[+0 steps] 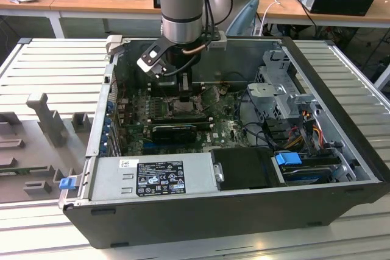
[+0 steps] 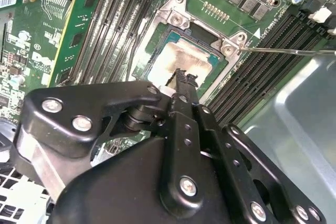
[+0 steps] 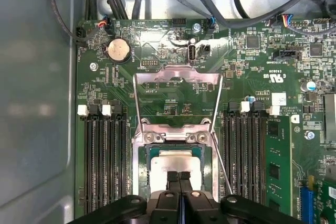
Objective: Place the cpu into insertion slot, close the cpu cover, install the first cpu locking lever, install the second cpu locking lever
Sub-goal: 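Place the cpu into insertion slot, then close the cpu cover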
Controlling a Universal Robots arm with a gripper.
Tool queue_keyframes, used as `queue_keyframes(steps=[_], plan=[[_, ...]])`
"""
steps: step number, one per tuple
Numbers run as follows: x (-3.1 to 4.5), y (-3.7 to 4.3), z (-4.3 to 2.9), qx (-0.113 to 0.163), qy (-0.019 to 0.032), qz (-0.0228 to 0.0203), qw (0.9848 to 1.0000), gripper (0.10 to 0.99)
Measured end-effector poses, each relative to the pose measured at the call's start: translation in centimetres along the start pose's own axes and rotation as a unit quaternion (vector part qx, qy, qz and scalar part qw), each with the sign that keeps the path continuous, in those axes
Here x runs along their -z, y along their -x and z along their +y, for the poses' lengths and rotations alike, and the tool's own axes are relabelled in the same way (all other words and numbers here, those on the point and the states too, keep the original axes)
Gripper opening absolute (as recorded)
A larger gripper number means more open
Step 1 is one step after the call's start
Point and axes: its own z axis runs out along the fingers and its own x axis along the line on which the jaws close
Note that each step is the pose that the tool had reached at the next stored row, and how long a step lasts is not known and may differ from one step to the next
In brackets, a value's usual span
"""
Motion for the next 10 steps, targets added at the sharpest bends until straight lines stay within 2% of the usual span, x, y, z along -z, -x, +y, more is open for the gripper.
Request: queue_keyframes(steps=[6,10], plan=[[0.68,-0.01,0.05,0.000,-0.0006,0.0000,1.0000,0.106],[0.80,0.10,0.65,0.000,-0.0024,-0.0001,1.0000,0.106]])
